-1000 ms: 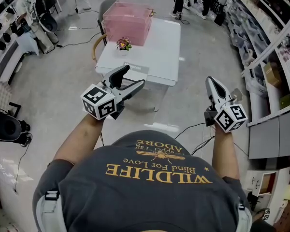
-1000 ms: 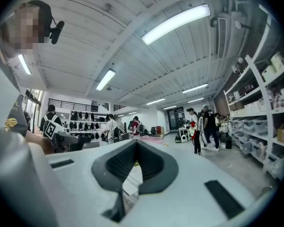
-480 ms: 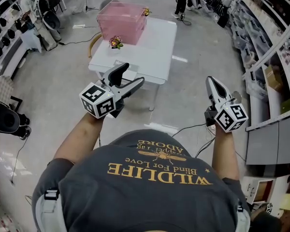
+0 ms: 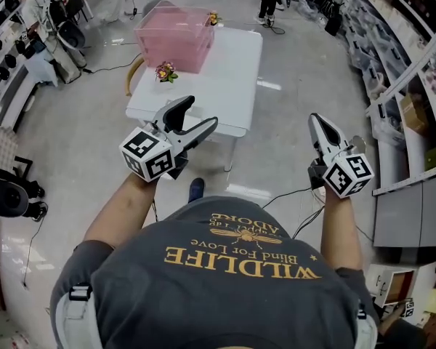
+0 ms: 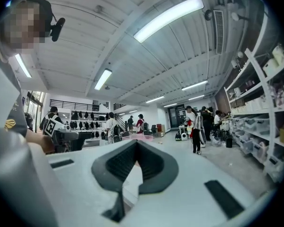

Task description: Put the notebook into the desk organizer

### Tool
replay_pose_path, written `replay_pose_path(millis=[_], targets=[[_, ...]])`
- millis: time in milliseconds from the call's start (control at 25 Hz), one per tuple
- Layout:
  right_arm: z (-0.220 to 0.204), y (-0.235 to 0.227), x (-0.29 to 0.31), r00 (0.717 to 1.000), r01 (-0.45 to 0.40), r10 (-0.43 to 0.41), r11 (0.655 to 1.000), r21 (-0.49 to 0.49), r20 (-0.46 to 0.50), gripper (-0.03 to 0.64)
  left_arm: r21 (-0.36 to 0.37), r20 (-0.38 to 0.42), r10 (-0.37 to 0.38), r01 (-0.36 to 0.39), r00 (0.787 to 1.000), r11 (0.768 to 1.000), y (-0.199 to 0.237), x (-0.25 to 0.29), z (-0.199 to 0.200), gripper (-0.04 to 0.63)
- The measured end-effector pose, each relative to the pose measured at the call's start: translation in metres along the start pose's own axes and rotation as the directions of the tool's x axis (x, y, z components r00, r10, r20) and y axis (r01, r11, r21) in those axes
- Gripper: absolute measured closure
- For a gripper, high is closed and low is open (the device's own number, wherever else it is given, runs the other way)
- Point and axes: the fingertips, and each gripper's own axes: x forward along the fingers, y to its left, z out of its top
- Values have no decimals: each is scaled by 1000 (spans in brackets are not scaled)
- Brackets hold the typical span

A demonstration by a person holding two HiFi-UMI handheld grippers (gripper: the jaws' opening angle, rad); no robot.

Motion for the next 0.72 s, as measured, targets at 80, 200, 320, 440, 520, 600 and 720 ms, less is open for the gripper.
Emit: replay_pose_path(millis=[80,200,320,440,520,600,720], targets=[[0,-5,21,1000,14,-14,1000,-6,-1,617,-1,9,-25,25,1000,1000,22,11,2,249],[4,-14,59,999,42,-42,999,-28,2,617,-4,24,-70,70,997,998,62,33,5,253],[12,-26,102,997,74,-73,996,-41,8,617,-8,29,-117,117,993,993,107,61,11,254],[23,-38,146,994,109,-108,993,-51,16,617,-5,26,-169,169,985,986,151,86,23,255],[29,-42,175,992,123,-122,991,-57,22,617,0,25,-191,191,981,982,181,99,31,255],[31,-49,203,991,132,-131,989,-61,22,617,-2,29,-205,205,978,979,208,112,36,255],[32,-60,238,990,142,-142,988,-66,8,617,-14,34,-224,225,974,974,241,131,39,255]])
